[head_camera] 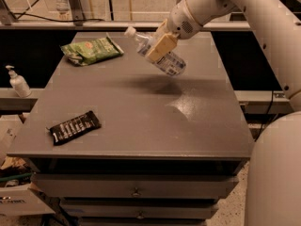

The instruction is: Place blue plastic bottle upright

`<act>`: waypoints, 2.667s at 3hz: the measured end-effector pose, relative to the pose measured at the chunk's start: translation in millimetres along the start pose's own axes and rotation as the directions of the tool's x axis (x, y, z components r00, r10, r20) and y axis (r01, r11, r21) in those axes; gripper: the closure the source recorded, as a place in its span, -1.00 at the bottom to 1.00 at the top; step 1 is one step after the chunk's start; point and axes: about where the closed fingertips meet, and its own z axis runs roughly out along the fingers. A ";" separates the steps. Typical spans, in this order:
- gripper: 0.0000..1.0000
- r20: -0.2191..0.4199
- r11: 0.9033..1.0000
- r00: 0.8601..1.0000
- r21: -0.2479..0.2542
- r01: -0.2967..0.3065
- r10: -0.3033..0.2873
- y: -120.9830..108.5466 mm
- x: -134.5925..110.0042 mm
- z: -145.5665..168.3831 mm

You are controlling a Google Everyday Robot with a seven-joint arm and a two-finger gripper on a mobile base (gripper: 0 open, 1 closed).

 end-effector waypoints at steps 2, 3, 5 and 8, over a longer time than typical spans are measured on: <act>1.00 0.148 0.982 0.985 0.151 -0.116 0.094 -12.9 27.9 -21.0; 1.00 0.261 0.945 0.957 0.261 -0.195 0.125 -18.4 51.6 -45.2; 1.00 0.494 0.803 0.869 0.512 -0.305 0.015 -82.7 56.4 -115.5; 1.00 0.775 0.722 0.630 0.457 -0.520 -0.037 -137.6 54.4 -108.0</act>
Offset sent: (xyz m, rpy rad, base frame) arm 0.0416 -0.1026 0.0177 0.3799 -0.2299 -0.4587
